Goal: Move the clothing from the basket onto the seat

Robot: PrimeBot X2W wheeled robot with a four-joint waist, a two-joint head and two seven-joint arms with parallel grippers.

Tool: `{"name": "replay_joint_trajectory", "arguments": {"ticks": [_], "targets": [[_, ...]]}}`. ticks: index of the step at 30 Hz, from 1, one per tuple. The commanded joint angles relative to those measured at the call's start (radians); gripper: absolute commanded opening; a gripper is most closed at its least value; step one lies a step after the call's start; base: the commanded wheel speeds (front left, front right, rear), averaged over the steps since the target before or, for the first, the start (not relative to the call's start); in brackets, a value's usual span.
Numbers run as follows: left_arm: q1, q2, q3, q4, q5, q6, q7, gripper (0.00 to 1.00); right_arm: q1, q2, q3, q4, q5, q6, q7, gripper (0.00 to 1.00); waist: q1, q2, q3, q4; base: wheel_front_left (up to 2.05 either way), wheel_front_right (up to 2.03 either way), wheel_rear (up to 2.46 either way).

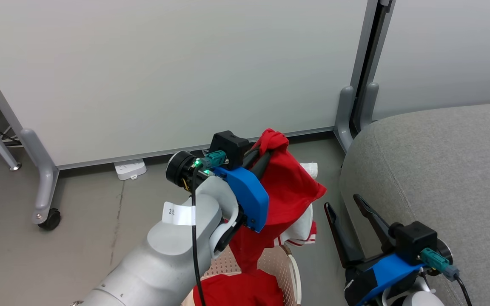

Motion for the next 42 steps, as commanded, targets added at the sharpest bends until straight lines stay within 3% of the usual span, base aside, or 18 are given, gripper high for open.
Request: {"name": "replay_joint_trajectory", "arguments": {"ticks": [1, 13, 31, 32, 34, 42], "targets": [[-0.015, 0.001, -0.004, 0.004, -0.003, 0.004, -0.006, 0.00, 0.006, -0.004, 0.001, -0.005, 0.004, 0.000, 0.004, 1.00, 0.0000, -0.0001, 0.001, -0.001, 0.00, 0.00, 0.00], [-0.035, 0.000, -0.087, 0.010, -0.073, 0.011, -0.022, 0.00, -0.097, -0.004, 0.055, 0.053, -0.008, 0.000, 0.033, 1.00, 0.0000, -0.0001, 0.020, 0.010, 0.00, 0.00, 0.00], [-0.078, 0.000, -0.211, -0.058, -0.150, 0.020, -0.034, 0.00, -0.445, -0.003, 0.222, 0.515, 0.049, 0.000, 0.003, 1.00, 0.0000, -0.0001, 0.030, 0.039, 0.00, 0.00, 0.00], [-0.081, 0.000, -0.215, -0.060, -0.151, 0.022, -0.035, 0.00, -0.455, -0.004, 0.233, 0.535, 0.060, 0.000, 0.001, 0.87, 0.0000, -0.0001, 0.030, 0.040, 0.00, 0.00, 0.00], [-0.082, 0.000, -0.223, -0.064, -0.158, 0.023, -0.038, 0.00, -0.473, -0.004, 0.249, 0.565, 0.078, 0.000, -0.012, 0.00, 0.0000, -0.0001, 0.030, 0.040, 0.00, 0.00, 0.00], [-0.086, 0.000, -0.238, -0.052, -0.177, 0.028, -0.049, 0.00, -0.501, -0.003, 0.312, 0.626, 0.141, 0.000, -0.056, 0.00, 0.0000, -0.0001, 0.022, 0.029, 0.00, 0.00, 0.00]]}}
